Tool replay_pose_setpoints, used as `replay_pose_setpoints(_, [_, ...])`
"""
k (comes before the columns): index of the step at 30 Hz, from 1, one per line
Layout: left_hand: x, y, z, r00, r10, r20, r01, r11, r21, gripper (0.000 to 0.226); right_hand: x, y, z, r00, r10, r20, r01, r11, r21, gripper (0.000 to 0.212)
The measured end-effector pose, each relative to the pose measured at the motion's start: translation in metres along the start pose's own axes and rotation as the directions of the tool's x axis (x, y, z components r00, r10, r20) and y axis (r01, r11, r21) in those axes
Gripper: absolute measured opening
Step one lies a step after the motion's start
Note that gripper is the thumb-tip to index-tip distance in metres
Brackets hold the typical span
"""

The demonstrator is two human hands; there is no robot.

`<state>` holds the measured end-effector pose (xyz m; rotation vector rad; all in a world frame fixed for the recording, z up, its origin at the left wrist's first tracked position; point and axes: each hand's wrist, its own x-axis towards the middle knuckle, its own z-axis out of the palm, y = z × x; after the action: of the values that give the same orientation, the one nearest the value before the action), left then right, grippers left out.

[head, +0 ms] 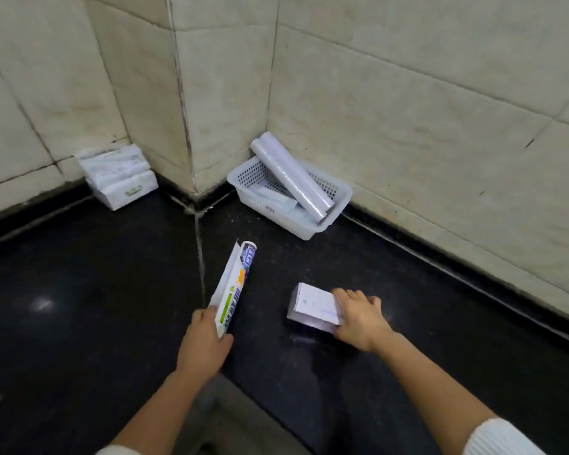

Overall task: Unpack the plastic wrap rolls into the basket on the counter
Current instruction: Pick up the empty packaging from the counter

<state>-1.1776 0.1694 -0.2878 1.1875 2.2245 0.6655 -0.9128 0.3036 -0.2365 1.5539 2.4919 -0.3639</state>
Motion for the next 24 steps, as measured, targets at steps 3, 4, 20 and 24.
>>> replay_pose_setpoints(3, [-0.042, -0.006, -0.007, 0.988, -0.077, -0.136, 0.066, 0.994, -0.086, 0.061, -0.005, -0.032, -0.011, 0.989, -0.138, -0.055, 0.146, 0.971, 0.191, 0.059])
replay_pose_setpoints(4, [-0.061, -0.009, -0.005, 0.977, -0.104, -0.186, 0.084, 0.990, -0.110, 0.062, -0.011, -0.044, -0.010, 0.981, -0.186, -0.053, 0.193, 0.941, 0.277, 0.059])
replay_pose_setpoints(20, [-0.570, -0.065, 0.138, 0.300, -0.886, -0.354, 0.658, 0.461, -0.596, 0.049, -0.314, -0.161, 0.168, 0.444, -0.672, 0.593, 0.342, 0.738, 0.581, 0.028])
replay_pose_setpoints(24, [-0.684, -0.063, 0.180, 0.088, -0.970, -0.227, 0.621, 0.232, -0.749, 0.044, -0.428, -0.179, 0.210, 0.277, -0.650, 0.708, 0.434, 0.742, 0.511, 0.037])
